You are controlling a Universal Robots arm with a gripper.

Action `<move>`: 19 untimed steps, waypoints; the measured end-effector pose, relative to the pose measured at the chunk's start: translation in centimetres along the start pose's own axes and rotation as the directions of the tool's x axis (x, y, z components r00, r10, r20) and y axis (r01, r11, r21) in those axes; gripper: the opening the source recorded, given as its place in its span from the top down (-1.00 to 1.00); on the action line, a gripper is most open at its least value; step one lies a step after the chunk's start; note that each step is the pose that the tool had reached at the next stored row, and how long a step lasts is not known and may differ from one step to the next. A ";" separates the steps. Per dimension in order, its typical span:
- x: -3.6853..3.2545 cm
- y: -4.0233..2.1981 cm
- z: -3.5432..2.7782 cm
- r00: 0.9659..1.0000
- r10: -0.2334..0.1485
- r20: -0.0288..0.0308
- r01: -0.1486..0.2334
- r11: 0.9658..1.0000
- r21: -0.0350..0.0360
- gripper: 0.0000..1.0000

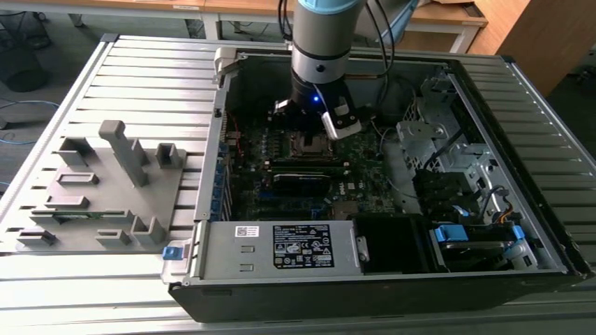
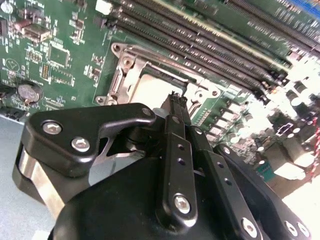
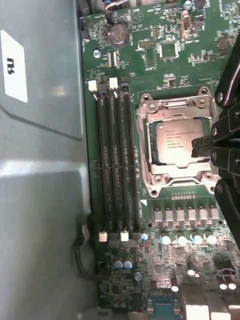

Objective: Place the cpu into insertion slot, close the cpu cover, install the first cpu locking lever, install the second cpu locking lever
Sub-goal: 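Install the second cpu locking lever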

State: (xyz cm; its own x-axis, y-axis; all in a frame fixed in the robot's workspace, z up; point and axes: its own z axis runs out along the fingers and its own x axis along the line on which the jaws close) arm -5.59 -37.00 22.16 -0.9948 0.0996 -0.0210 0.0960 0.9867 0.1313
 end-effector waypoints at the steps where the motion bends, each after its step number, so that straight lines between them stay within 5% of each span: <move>1: -0.03 0.19 0.04 1.000 0.000 0.000 0.000 1.000 0.005 0.79; 7: -0.35 1.24 0.30 1.000 -0.001 0.003 0.001 0.999 0.037 0.79; 11: -0.89 1.49 0.38 1.000 -0.002 0.004 0.002 0.999 0.052 0.79; 19: -0.92 1.77 0.56 0.999 0.038 0.010 -0.039 0.998 0.057 0.79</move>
State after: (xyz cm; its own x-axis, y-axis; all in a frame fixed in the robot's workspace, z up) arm -4.48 -35.27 21.86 -0.9901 0.1383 -0.0258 0.1360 0.9878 0.0755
